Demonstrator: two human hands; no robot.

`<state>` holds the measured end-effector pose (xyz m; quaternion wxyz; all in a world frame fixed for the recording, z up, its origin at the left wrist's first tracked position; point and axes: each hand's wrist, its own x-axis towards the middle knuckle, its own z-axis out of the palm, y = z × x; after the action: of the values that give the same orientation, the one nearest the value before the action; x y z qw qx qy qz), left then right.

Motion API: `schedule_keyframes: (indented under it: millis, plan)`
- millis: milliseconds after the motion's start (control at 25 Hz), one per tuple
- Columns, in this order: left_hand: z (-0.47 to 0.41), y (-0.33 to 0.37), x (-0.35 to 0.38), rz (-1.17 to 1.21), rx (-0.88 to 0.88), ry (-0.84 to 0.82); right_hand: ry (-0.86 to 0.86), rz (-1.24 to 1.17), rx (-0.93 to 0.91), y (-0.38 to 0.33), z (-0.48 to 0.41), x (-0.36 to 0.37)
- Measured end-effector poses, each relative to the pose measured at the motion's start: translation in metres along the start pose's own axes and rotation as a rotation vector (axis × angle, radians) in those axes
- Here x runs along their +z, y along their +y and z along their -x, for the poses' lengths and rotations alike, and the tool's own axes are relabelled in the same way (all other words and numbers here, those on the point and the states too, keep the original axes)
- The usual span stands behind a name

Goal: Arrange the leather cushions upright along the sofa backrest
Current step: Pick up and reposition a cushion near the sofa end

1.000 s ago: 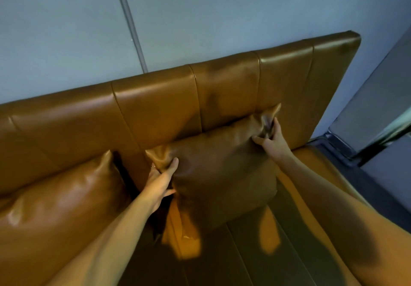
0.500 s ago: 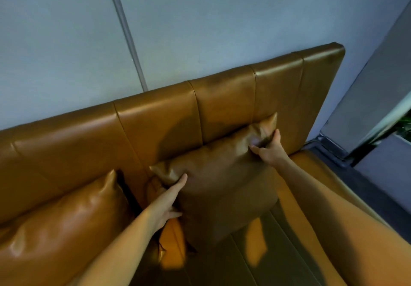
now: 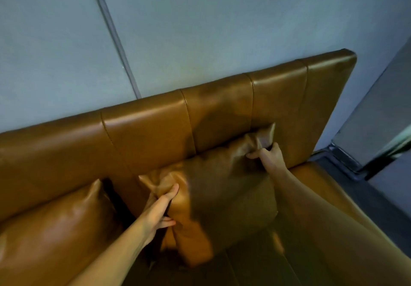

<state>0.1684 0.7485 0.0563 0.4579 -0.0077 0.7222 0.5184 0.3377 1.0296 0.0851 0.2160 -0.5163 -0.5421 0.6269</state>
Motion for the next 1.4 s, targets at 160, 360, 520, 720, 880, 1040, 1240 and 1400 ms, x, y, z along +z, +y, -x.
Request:
schedule_keyframes:
  millis: [160, 360, 520, 720, 880, 1040, 1240, 1400]
  plan:
    - [0.003, 0.006, 0.026, 0.039, 0.007, 0.063, 0.017, 0.062, -0.075, -0.003, -0.009, -0.023]
    - [0.001, 0.03, 0.073, 0.052, -0.015, 0.096, 0.077, 0.104, -0.126, -0.021, -0.021, -0.063]
    - [0.004, 0.041, 0.097, 0.026, -0.002, 0.052, 0.116, 0.146, -0.151, -0.024, -0.034, -0.089]
    - [-0.005, 0.038, 0.114, 0.007, -0.012, -0.021, 0.117, 0.124, -0.132, -0.009, -0.046, -0.11]
    - [-0.008, 0.041, 0.127, -0.038, -0.001, 0.036, 0.046, 0.077, -0.053, -0.008, -0.051, -0.111]
    - [-0.002, 0.037, 0.124, -0.04, -0.028, 0.046, 0.015, 0.114, 0.005, -0.014, -0.056, -0.114]
    - [0.003, 0.034, 0.126, -0.015, 0.012, 0.06, -0.008, 0.259, 0.102, -0.017, -0.053, -0.114]
    - [0.016, 0.039, 0.116, -0.089, 0.075, 0.063, 0.123, 0.564, 0.055, -0.023, -0.041, -0.1]
